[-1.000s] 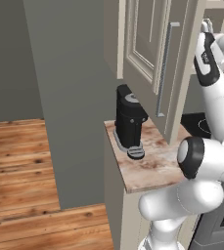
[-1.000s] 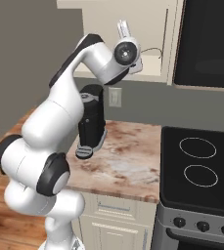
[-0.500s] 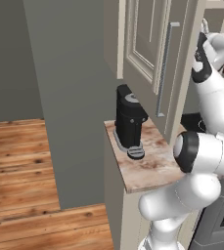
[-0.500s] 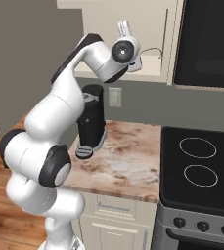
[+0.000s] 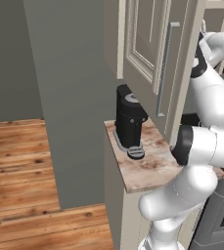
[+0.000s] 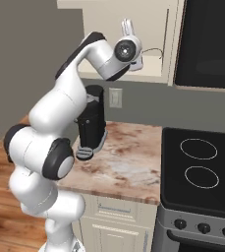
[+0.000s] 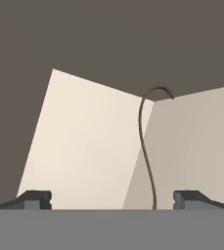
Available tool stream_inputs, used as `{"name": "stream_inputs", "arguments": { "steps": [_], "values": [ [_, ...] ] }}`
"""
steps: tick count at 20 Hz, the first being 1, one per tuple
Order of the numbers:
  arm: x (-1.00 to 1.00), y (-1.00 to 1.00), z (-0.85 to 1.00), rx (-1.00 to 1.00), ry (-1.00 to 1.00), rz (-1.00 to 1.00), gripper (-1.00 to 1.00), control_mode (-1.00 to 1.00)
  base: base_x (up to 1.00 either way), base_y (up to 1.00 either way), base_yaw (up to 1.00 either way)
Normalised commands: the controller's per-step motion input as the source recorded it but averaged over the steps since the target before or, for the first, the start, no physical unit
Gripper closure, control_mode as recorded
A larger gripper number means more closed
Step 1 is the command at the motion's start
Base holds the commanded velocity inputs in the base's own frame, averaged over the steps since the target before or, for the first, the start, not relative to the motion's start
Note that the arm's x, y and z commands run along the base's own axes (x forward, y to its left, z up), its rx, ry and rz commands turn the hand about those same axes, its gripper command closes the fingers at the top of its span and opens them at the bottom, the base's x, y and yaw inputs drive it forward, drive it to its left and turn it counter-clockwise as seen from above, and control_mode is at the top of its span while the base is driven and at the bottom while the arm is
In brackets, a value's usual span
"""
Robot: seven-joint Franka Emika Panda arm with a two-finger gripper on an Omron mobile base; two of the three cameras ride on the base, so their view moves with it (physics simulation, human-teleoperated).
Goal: Open the cabinet and move the ladle to the pot. Then close the cabinet.
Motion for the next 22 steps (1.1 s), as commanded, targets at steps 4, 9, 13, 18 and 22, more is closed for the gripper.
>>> {"name": "stream_inputs", "arguments": {
  "steps": [4,9,13,18,22],
  "values": [
    [0.25,-0.19,0.0,0.16,0.0,0.0,-1.0,-1.0,0.0,0.0,0.0],
    [0.3,-0.11,0.0,0.08,0.0,0.0,-1.0,-1.0,0.0,0.0,0.0],
    [0.28,-0.01,0.0,0.0,0.0,0.0,-1.0,-1.0,0.0,0.0,0.0],
    [0.18,-0.05,0.0,0.0,0.0,0.0,-1.0,-1.0,0.0,0.0,0.0],
    [0.03,-0.13,0.0,0.0,0.0,0.0,-1.0,-1.0,0.0,0.0,0.0]
  ]
}}
